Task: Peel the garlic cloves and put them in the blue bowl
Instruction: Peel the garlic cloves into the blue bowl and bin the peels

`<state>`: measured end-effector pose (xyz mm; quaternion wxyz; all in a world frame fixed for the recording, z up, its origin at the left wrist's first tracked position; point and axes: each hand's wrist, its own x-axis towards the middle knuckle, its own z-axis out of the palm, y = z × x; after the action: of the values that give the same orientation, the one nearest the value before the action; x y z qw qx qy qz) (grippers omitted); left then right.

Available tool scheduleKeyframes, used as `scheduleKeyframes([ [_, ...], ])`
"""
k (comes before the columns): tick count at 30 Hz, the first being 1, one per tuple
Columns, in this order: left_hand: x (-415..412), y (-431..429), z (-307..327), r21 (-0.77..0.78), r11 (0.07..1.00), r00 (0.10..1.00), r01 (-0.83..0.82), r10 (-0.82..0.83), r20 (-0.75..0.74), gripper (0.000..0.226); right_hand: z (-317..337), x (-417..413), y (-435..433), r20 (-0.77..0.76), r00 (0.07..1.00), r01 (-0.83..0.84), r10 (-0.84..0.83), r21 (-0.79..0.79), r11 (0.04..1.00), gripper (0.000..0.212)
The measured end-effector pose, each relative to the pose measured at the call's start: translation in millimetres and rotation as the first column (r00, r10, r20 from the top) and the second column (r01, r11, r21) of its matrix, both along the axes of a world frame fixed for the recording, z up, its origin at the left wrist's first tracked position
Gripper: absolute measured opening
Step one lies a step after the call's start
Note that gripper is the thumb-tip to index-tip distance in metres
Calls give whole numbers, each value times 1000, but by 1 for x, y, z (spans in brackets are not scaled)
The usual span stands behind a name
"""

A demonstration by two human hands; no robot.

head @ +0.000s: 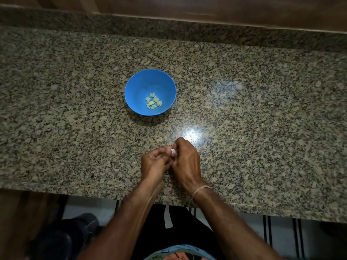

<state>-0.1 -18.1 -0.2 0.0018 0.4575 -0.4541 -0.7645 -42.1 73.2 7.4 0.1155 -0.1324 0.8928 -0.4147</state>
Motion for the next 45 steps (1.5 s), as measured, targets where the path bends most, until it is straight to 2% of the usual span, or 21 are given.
scheduleKeyframes([
  [2,1,1,-1,-17,1000,1000,-7,7,7,15,-1,0,-1,5,1000,-9,9,9,1000,20],
  [6,1,-1,-3,-82,995,999,53,-54,-2,17,-3,-4,7,109,994,12,0,-109,994,15],
  [8,0,-4,0,-251,953,984,172,-175,9,17,-6,-9,14,156,988,30,-7,-150,988,19],
  [9,0,-7,1,-403,874,960,271,-274,52,15,-6,-12,16,174,985,32,-5,-156,987,20],
  [11,0,-13,5,-629,639,880,442,-443,168,17,-5,-16,18,197,980,24,6,-150,988,19],
  [12,0,-16,7,-681,546,845,489,-490,214,21,-4,-16,17,196,981,12,15,-140,990,19],
  [14,-3,-17,7,-719,453,814,527,-510,276,26,0,-12,14,163,986,-15,33,-106,994,16],
  [16,-4,-15,5,-707,479,834,521,-460,303,25,1,-6,8,110,993,-40,46,-57,998,15],
  [19,-4,-8,3,-672,558,870,487,-380,314,23,-6,2,-1,-11,998,-59,61,105,993,11],
  [22,-6,-6,4,-650,581,872,490,-332,360,23,-13,7,-6,-72,997,-17,32,194,981,10],
  [27,-7,-7,5,-595,666,890,451,-283,358,21,-16,10,-4,-154,987,-5,35,190,982,7],
  [31,-3,-8,2,-478,800,930,363,-275,246,17,-13,9,0,-128,992,-2,17,113,994,16],
  [33,1,-10,1,-517,770,927,374,-318,198,19,-9,4,3,-33,999,9,-8,31,999,20],
  [37,3,-15,5,-710,505,845,491,-473,249,27,-3,-9,12,106,994,31,-21,-97,995,16],
  [39,1,-17,6,-741,414,805,528,-521,283,29,-2,-10,13,153,988,40,-20,-131,991,13],
  [43,2,-19,4,-695,473,795,542,-558,240,31,-1,-7,12,240,967,130,-81,-197,972,10],
  [45,2,-18,3,-706,437,776,558,-577,255,31,1,-5,10,260,958,180,-118,-228,957,8],
])
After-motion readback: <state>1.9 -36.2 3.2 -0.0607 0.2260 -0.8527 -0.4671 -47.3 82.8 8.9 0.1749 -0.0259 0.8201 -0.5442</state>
